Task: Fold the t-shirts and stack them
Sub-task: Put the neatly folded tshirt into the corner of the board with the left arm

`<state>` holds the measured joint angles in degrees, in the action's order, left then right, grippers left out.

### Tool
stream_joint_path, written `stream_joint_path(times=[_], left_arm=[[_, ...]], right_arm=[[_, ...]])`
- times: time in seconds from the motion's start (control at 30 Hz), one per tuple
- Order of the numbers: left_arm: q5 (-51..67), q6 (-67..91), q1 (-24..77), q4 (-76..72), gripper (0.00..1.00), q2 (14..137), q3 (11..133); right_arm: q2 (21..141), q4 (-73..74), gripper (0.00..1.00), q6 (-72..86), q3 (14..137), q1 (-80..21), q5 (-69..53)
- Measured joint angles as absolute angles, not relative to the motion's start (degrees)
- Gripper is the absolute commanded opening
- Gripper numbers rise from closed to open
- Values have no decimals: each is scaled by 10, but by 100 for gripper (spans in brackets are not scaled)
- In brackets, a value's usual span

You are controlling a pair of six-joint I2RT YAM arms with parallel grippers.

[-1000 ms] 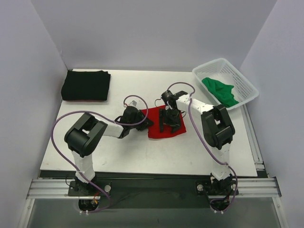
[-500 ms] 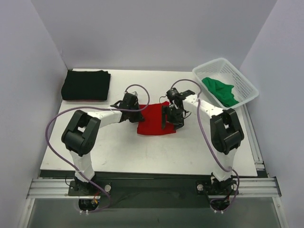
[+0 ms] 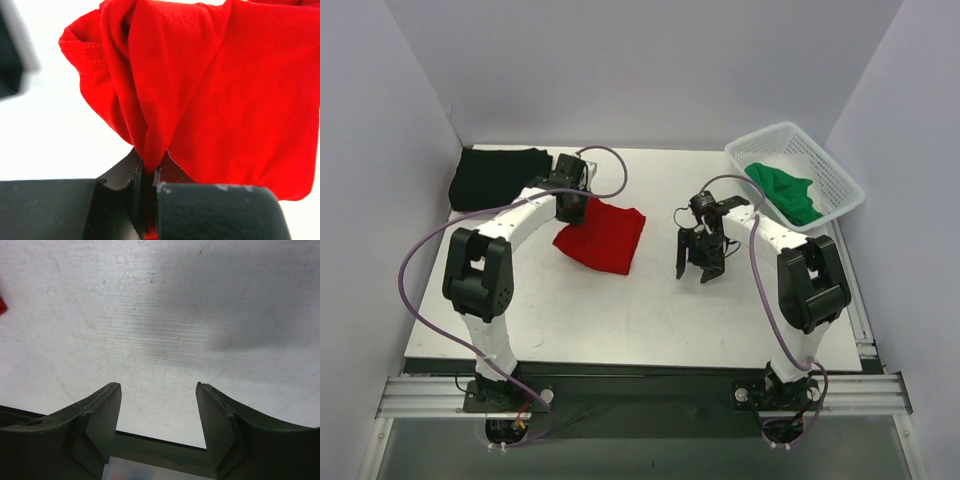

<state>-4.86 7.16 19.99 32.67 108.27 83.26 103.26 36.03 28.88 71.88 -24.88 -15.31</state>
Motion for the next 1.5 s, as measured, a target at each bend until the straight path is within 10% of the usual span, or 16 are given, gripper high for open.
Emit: stream_joint_path(times=[1.5], left_arm=[[9,-129,3,557,0,1237,1388]], right_arm=[[1018,360,62,300,662,-260,-153]])
